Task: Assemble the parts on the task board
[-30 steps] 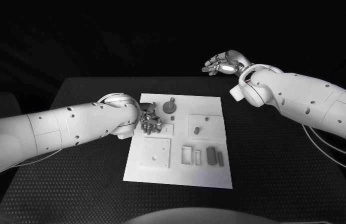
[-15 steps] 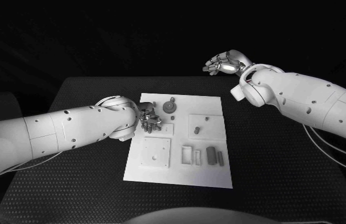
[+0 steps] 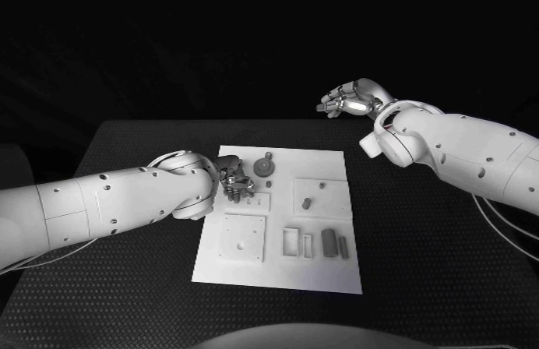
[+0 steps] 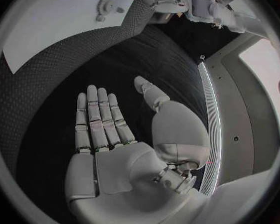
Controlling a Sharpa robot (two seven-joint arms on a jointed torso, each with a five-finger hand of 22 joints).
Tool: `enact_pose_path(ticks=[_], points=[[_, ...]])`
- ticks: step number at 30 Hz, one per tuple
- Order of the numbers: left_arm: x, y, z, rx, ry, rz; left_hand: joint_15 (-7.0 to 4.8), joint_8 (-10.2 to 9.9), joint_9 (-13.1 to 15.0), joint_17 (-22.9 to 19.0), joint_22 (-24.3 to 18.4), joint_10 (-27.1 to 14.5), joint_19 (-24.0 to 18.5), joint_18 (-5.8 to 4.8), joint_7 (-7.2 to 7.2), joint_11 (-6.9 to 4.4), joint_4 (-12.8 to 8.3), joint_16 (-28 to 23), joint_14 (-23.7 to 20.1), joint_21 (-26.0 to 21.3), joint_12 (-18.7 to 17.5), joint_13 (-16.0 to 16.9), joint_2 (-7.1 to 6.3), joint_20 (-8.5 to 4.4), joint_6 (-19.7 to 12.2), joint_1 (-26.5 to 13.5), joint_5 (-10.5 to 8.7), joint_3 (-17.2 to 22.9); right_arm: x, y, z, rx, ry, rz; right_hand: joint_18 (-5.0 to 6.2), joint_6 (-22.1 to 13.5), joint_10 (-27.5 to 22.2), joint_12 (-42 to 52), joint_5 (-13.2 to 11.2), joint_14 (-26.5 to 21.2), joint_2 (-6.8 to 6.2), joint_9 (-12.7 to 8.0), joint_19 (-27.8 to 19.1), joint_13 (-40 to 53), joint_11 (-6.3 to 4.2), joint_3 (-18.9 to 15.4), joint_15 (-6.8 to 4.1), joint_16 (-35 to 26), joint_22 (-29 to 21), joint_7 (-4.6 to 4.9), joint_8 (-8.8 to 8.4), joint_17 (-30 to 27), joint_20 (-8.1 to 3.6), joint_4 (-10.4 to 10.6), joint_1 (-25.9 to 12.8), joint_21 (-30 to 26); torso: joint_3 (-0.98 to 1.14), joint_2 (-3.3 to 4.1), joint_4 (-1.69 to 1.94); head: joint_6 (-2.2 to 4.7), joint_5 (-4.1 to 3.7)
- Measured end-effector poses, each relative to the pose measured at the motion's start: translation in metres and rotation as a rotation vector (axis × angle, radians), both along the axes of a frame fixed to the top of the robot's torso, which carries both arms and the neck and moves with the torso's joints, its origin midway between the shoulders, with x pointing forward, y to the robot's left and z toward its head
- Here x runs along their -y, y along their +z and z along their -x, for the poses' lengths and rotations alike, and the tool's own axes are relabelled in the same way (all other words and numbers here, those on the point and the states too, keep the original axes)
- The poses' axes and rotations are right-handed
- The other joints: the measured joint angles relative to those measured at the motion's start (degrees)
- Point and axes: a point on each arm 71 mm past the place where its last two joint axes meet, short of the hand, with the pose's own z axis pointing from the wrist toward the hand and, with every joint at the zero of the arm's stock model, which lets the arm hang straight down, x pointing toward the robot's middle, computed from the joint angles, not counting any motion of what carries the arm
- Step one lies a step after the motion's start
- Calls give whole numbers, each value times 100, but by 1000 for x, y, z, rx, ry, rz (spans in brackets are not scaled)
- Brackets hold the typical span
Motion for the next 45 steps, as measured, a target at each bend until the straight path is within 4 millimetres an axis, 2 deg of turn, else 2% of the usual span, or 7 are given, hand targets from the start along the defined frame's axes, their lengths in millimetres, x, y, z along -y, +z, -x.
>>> enact_pose_path(ticks=[5, 29, 40, 45], points=[[0, -3, 2, -8, -2, -3, 0, -52, 15, -25, 0, 1, 0, 0, -1, 1, 48, 0, 0, 0, -34, -16, 0, 0, 0, 61, -132, 0, 0, -1, 0, -2, -1, -1, 0, 0, 0, 0, 0, 0, -23, 0, 0, -3, 0, 0, 0, 0, 6, 0, 0, 0, 0, 0, -23, 0, 2, 0, 4, -12, -2], [-1, -11, 12, 40, -17, -24, 0, -79, 32, -35, 0, 11, 0, 1, 19, 11, 85, 23, 0, 23, -34, -15, -1, 0, 22, 106, -157, -8, 4, -2, 1, -6, -6, -1, -1, 0, 0, 0, 0, 0, -23, -5, 0, -20, 0, 0, 0, 0, 12, 0, 0, -4, -1, 0, -22, -21, 2, -2, 2, -16, 23], [-2, -13, 14, 58, -19, -32, -22, -120, 69, -69, 0, 13, 0, 1, 13, 13, 197, 45, 22, 45, -54, -23, -125, -1, 28, 229, -378, 1, 4, -3, 1, -9, -6, -2, 0, 0, 0, 0, 23, 1, -8, -18, 0, -32, 0, 0, 0, 0, 24, 0, 0, -10, -1, 0, -99, -21, 4, 1, 3, -29, 31], [-3, -14, 14, 61, -14, -34, -22, -145, 76, -75, 0, 22, 0, 2, 11, 22, 224, 45, 22, 46, -66, -29, -132, 0, 30, 237, -398, 5, 4, -3, 1, -11, -6, -3, 0, 0, 0, 0, 45, 0, -8, -18, 1, -38, 0, 0, 0, -23, 31, 0, 0, -10, -1, 0, -99, -44, 5, 1, 4, -34, 32]])
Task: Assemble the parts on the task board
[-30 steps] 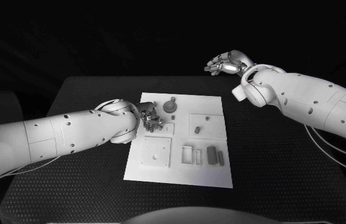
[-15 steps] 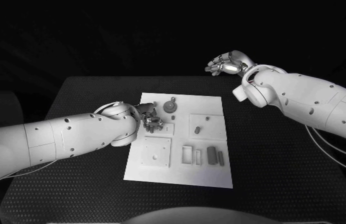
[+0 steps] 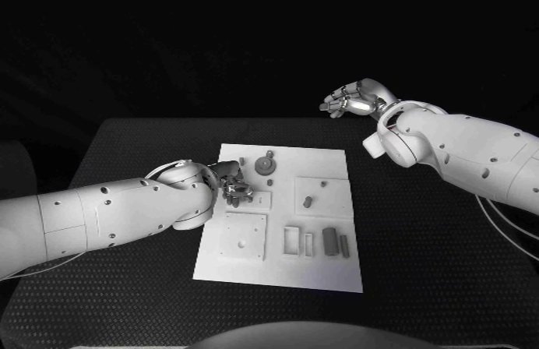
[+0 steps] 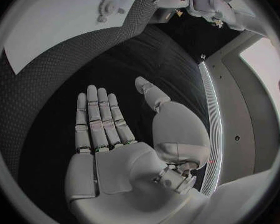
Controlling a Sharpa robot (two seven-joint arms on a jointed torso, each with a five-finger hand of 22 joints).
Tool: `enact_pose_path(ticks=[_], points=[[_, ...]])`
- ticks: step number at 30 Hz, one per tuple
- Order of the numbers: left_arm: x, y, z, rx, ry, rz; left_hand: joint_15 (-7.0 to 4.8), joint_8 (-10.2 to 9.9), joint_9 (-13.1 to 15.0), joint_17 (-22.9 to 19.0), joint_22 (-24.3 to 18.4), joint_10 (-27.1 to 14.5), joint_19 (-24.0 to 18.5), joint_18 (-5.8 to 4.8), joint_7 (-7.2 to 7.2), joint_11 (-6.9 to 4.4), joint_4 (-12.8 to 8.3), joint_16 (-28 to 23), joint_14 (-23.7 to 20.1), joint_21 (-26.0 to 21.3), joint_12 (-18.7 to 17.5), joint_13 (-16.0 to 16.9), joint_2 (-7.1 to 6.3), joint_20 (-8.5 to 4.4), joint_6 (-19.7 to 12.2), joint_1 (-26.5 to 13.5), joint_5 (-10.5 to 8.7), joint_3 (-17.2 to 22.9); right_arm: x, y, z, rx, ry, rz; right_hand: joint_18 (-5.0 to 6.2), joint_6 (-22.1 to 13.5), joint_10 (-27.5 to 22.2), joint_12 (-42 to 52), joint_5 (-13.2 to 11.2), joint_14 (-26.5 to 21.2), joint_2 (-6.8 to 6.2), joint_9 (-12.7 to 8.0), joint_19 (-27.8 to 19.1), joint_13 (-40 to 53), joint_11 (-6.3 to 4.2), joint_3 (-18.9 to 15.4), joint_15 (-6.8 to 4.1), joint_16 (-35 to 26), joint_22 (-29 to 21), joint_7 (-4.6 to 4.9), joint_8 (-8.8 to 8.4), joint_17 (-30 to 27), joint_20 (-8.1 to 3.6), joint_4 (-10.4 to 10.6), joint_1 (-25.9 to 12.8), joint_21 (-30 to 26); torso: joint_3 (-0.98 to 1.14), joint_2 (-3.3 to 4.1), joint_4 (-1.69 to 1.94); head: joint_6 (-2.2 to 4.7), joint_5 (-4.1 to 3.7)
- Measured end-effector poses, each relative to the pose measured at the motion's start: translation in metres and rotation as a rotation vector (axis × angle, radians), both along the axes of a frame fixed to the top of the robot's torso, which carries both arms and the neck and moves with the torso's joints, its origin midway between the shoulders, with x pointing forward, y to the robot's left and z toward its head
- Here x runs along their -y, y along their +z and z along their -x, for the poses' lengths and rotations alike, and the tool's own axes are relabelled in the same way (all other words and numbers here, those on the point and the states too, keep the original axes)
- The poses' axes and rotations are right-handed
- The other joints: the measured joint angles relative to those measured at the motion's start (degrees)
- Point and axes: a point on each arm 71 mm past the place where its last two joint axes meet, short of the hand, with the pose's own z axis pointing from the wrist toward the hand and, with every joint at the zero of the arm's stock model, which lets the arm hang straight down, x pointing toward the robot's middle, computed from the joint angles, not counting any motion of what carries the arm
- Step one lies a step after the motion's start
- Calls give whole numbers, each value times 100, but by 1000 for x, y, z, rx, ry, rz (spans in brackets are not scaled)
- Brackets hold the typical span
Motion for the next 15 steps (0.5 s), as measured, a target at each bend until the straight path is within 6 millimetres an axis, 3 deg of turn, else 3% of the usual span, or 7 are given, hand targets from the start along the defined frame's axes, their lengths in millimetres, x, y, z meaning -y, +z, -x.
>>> enact_pose_path(ticks=[15], points=[[-1, -2, 0, 7, 5, -3, 0, -21, -5, -4, 16, 11, 1, 2, -6, 10, 7, 0, 0, 66, 0, 0, 23, -1, 6, 23, -1, -8, 1, 0, 0, -2, -1, -2, 0, 0, 0, 0, 38, 0, 23, -10, 0, -15, 0, 0, 0, 0, 13, 0, 0, -6, 0, 0, -22, 0, -3, 1, -5, -7, -3]])
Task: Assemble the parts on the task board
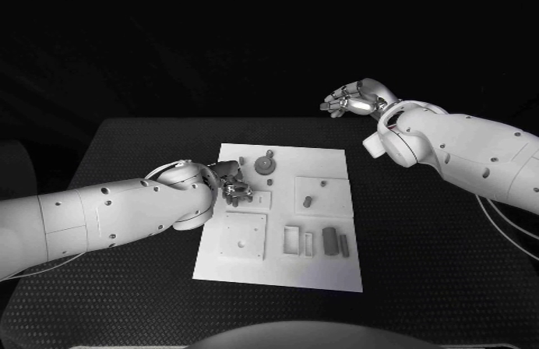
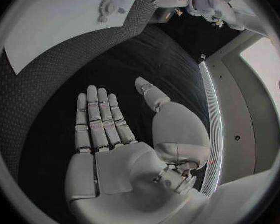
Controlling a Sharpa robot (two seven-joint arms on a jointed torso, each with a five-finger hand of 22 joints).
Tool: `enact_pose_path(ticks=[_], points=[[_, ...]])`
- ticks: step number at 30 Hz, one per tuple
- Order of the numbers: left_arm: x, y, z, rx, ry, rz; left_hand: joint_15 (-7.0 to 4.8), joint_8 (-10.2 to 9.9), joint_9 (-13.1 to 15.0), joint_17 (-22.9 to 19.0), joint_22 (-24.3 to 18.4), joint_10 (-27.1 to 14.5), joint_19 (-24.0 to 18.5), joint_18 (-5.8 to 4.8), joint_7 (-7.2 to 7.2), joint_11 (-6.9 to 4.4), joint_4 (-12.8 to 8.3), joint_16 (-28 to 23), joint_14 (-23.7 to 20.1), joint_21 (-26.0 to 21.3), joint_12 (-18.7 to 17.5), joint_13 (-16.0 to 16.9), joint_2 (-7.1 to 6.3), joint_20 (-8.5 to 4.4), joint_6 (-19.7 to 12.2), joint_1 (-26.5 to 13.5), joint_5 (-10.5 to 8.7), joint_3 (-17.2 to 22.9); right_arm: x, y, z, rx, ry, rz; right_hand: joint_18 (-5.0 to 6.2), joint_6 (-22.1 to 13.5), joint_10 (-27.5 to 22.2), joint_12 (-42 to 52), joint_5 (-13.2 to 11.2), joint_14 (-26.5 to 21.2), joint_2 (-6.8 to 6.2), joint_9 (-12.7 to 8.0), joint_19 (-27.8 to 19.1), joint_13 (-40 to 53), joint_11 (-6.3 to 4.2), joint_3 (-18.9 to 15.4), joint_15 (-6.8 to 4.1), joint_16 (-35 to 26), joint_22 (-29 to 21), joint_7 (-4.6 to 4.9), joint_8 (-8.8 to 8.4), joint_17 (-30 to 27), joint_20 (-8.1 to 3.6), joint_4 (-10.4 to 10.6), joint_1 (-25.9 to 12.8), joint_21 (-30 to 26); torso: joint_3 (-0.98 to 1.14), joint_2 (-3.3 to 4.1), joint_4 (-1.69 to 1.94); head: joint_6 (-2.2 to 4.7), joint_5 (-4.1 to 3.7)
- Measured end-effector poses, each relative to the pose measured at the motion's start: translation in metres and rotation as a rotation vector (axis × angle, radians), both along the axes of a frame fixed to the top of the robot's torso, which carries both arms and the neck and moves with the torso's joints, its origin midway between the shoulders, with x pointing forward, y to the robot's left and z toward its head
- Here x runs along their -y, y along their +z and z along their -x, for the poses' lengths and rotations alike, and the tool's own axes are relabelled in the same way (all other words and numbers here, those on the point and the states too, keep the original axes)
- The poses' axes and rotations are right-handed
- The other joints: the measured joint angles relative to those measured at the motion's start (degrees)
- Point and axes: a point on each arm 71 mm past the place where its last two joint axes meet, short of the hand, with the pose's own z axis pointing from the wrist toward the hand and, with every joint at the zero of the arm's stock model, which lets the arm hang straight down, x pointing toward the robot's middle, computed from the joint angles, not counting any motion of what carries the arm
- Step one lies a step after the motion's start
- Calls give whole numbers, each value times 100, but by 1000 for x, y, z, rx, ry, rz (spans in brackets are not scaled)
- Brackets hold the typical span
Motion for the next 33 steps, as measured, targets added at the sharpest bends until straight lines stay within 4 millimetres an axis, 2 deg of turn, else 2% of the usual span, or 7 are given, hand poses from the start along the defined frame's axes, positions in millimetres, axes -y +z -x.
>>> enact_pose_path(ticks=[13, 33], points=[[1, 0, 0, -2, -9, -6, 0, -1, 4, 0, -4, 3, 0, -3, -1, 3, 7, 0, 0, 7, 0, 1, -17, 0, 1, 31, -22, -8, 0, 0, 0, -1, -1, -1, 0, 0, 0, 0, 23, 0, -23, -5, 0, -5, 0, 0, 0, 0, 6, 0, 0, 0, 0, 0, -23, 0, 0, -1, -1, -21, -6], [4, -1, -1, 7, -21, -26, 0, -1, 18, -5, 2, -10, 34, -5, -1, -10, 16, 0, 0, 5, 0, 1, -20, -7, 0, 32, -34, -17, 1, 0, 0, -2, -2, -2, 0, 0, 0, 0, 45, 0, 1, -10, 0, -16, 0, 0, 0, 0, 16, 0, 0, 0, 0, 0, -46, 0, 1, -3, 1, -7, -16]])
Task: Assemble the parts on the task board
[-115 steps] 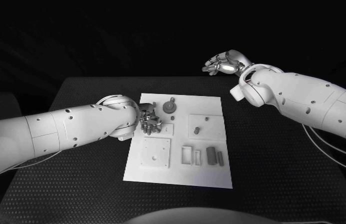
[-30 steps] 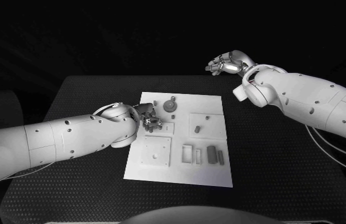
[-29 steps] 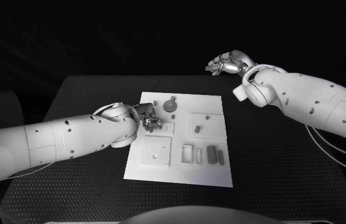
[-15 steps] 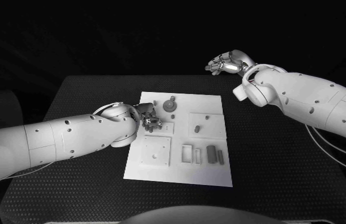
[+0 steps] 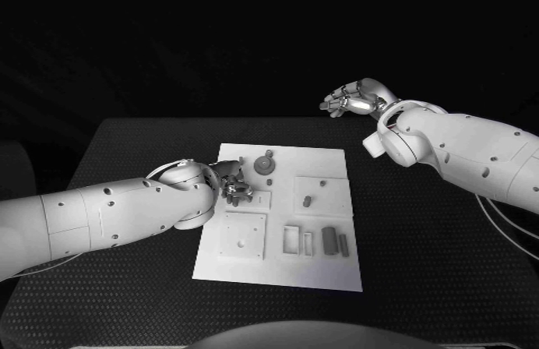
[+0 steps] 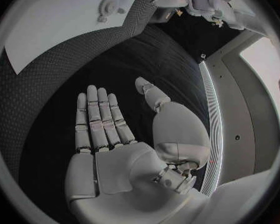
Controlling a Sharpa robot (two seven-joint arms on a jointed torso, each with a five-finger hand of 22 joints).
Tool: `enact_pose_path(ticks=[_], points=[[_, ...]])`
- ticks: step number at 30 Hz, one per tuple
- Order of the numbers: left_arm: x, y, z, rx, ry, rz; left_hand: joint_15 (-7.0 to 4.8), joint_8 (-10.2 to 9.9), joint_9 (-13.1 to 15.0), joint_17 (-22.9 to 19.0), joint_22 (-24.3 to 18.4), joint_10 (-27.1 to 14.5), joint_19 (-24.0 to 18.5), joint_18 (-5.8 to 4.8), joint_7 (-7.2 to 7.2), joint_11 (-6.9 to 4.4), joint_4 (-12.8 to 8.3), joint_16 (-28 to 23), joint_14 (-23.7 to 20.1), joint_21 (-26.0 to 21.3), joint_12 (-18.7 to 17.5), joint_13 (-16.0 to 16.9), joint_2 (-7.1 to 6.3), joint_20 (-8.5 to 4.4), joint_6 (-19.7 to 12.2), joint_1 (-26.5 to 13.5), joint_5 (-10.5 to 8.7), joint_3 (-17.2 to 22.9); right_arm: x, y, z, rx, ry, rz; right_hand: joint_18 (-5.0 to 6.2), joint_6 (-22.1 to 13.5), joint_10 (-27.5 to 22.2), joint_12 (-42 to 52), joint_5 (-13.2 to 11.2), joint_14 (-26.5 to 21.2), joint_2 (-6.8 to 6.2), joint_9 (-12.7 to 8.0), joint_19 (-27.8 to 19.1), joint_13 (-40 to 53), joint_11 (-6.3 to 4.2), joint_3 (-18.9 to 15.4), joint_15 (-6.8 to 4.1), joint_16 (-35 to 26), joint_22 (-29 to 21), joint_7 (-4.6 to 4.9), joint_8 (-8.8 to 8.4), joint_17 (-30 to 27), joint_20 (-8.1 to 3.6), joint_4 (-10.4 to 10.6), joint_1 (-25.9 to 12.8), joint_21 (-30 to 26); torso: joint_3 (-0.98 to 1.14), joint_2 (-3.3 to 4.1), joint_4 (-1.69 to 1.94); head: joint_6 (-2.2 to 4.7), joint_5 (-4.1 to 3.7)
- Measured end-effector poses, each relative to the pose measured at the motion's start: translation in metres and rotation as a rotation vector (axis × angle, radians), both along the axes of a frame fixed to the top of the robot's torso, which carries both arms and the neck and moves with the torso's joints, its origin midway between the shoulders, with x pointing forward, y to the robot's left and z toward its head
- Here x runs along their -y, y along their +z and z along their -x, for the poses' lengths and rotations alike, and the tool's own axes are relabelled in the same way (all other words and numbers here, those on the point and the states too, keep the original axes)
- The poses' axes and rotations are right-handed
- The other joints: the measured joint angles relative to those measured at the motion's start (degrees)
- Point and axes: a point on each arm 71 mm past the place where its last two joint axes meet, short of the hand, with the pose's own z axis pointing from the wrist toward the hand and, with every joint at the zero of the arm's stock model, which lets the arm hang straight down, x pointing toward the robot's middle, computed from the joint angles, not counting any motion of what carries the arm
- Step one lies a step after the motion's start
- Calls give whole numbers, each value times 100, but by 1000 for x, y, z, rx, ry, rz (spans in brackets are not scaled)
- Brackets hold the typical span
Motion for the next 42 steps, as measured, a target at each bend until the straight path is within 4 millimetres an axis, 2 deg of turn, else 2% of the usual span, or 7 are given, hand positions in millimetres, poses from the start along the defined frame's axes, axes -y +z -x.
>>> enact_pose_path(ticks=[6, 15, 26, 31, 36, 41, 42], points=[[0, 0, 0, 2, -2, -3, 0, 0, -2, 0, -3, 0, 2, 0, 0, 1, 1, 0, 0, -16, 0, 0, 0, -17, 0, 0, 0, -1, 0, 0, 0, 0, 0, 0, 0, 0, 0, 0, 0, 0, 0, 0, 0, 0, 0, 0, 0, 0, 0, 0, 23, -1, 0, 0, 0, -22, -2, 0, 1, -2, -1], [1, 0, 1, 0, -7, -8, 0, -25, -2, -7, -10, 2, -5, 0, 0, 3, 8, 23, 0, -16, 0, 0, -71, -25, 0, 69, -10, -8, 1, -1, 0, -3, -1, -1, 0, 0, 0, 0, 0, 0, 0, -3, 0, -5, 0, 0, 0, 0, 5, 0, 23, -6, 0, 0, 0, -22, -2, 1, 0, -13, 3], [1, 0, 1, 1, -10, -8, 0, -61, -9, -21, -11, 22, -5, 0, 0, 20, -46, 52, 0, -16, 0, 0, -337, -25, 43, 334, -45, -33, 2, -1, 0, -5, -3, -3, 1, 0, 0, 0, 28, 0, -1, -6, 0, -10, 0, 0, 0, 0, 12, 0, 22, -5, 0, 0, -45, -22, -2, 1, 0, -9, 3], [1, 0, 1, 1, -11, -8, 0, -88, -20, -32, -9, 45, -5, 0, -36, 17, -22, 68, 0, -9, 0, 0, -523, -25, 79, 385, -85, -88, 2, -1, 0, -5, -3, -4, 0, 0, 0, 0, 28, -21, -1, -11, 0, -10, 0, -16, 21, 0, 17, 0, 22, -6, 0, 16, -45, -22, -2, 1, 0, -9, 3], [2, 0, 1, 1, -13, -9, 0, -88, -30, -39, -6, 55, -4, 1, -62, 9, 12, 67, 0, -3, 0, 1, -583, -25, 145, 384, -98, -122, 2, -2, 0, -6, -4, -5, 0, 0, 0, 0, 50, -21, -1, -11, 0, -15, 0, -16, 21, 0, 18, 0, 22, -5, 0, 16, -45, -22, -1, 0, -1, -16, -1], [1, 0, 1, 1, -15, -11, 0, -88, -30, -38, -5, 61, -4, 1, -72, 15, 18, 81, 0, 15, 0, 1, -588, -25, 155, 385, -98, -128, 2, -2, 0, -6, -4, -5, 0, 0, 0, 0, 50, -21, -1, -11, 0, -15, 0, -16, 21, 0, 17, 0, 22, -5, 0, 16, -45, -22, -1, 1, -2, -21, -3], [1, 0, 1, 1, -15, -12, 0, -88, -30, -38, -4, 56, -4, 1, -86, 8, 33, 95, 0, 17, 0, 0, -638, -25, 170, 376, -98, -143, 2, -2, 0, -7, -4, -5, 0, 0, 0, 0, 50, -21, -1, -11, 0, -15, 0, -16, 21, 0, 17, 0, 22, -5, 0, 16, -45, -22, 0, 1, -2, -21, -5]])
